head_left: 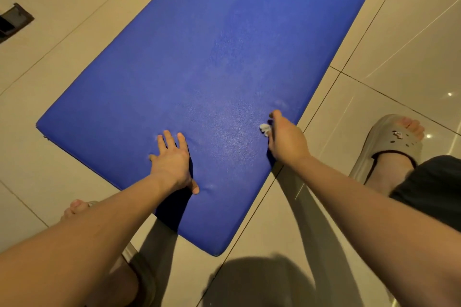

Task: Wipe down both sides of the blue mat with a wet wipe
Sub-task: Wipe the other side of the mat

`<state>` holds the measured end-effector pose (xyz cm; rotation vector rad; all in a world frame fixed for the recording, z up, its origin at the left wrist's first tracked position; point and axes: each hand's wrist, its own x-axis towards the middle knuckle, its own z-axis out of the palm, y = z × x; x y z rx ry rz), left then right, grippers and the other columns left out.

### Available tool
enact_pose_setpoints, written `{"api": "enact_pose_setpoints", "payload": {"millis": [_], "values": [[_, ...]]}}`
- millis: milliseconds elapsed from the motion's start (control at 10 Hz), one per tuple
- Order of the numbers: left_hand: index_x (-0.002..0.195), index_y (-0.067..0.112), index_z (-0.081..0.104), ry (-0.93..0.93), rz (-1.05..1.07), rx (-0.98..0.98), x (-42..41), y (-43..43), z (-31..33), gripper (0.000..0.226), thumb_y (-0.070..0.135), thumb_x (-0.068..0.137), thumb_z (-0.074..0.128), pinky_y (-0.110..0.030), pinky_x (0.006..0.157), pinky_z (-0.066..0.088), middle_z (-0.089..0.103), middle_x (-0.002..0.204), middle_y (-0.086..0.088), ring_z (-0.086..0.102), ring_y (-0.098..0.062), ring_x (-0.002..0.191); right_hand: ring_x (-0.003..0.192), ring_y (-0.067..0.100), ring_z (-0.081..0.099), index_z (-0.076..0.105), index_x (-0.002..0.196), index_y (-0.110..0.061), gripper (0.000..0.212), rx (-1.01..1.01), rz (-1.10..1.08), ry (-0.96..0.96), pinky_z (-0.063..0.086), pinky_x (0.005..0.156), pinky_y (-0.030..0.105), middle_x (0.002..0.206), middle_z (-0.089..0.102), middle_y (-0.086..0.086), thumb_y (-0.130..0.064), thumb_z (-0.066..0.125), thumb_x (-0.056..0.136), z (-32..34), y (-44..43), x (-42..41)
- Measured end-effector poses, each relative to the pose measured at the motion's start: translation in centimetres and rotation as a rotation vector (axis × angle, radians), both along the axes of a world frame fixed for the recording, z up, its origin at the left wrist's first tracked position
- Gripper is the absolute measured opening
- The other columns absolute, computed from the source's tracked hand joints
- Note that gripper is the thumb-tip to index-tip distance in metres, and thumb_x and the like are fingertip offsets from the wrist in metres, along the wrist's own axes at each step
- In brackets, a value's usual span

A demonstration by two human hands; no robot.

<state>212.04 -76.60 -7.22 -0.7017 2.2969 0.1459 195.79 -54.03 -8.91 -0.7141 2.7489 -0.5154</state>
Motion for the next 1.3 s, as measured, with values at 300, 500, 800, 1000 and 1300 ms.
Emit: {"api": "enact_pose_setpoints", "payload": {"millis": [300, 500, 800, 1000, 1300], "values": [[0.156, 0.006, -0.016, -0.016, -0.004, -0.021, -0.2, 0.1, 0.2, 0.168, 0.061, 0.043, 0.096, -0.068, 0.113, 0.028, -0.021, 0.162, -0.027, -0.015, -0.047, 0.150, 0.080, 0.032, 0.064, 0.059, 0.098, -0.017, 0.007, -0.080, 0.286, -0.170, 0.054, 0.070, 0.040, 0.097, 0.063, 0.008, -0.022, 0.055, 0.098, -0.5, 0.6, 13.4], [0.156, 0.006, -0.016, -0.013, -0.003, -0.023, -0.2, 0.2, -0.1, 0.168, 0.061, 0.043, 0.095, -0.067, 0.114, 0.028, -0.021, 0.162, -0.026, -0.016, -0.047, 0.150, 0.083, 0.033, 0.065, 0.059, 0.099, -0.018, 0.005, -0.010, 0.282, 0.016, 0.045, 0.064, 0.035, 0.098, 0.064, 0.007, -0.023, 0.060, 0.096, -0.6, 1.2, 6.9], [0.156, 0.006, -0.016, -0.022, -0.001, -0.029, -0.3, 0.2, -0.2, 0.168, 0.060, 0.043, 0.096, -0.067, 0.114, 0.028, -0.021, 0.162, -0.026, -0.016, -0.048, 0.150, 0.070, 0.033, 0.062, 0.058, 0.090, -0.015, 0.006, -0.106, -0.003, -0.013, 0.049, 0.060, 0.036, 0.090, 0.061, 0.010, -0.015, 0.061, 0.095, -1.4, 1.5, 10.1], [0.156, 0.006, -0.015, -0.033, -0.019, -0.054, -0.5, 0.2, -0.2, 0.169, 0.064, 0.042, 0.095, -0.065, 0.113, 0.032, -0.019, 0.162, -0.025, -0.013, -0.048, 0.151, 0.085, 0.027, 0.065, 0.057, 0.105, -0.022, 0.012, -0.026, 0.375, -0.069, 0.057, 0.072, 0.038, 0.102, 0.064, 0.003, -0.022, 0.062, 0.094, -0.8, 2.8, 12.6], [0.156, 0.006, -0.015, -0.027, -0.026, -0.050, -0.4, 0.1, -0.3, 0.169, 0.064, 0.042, 0.095, -0.066, 0.111, 0.033, -0.019, 0.162, -0.026, -0.013, -0.048, 0.150, 0.073, 0.024, 0.061, 0.043, 0.087, -0.020, 0.018, -0.085, -0.123, -0.001, 0.047, 0.062, 0.034, 0.088, 0.060, 0.004, -0.018, 0.055, 0.101, -1.6, 3.3, 6.7]]}}
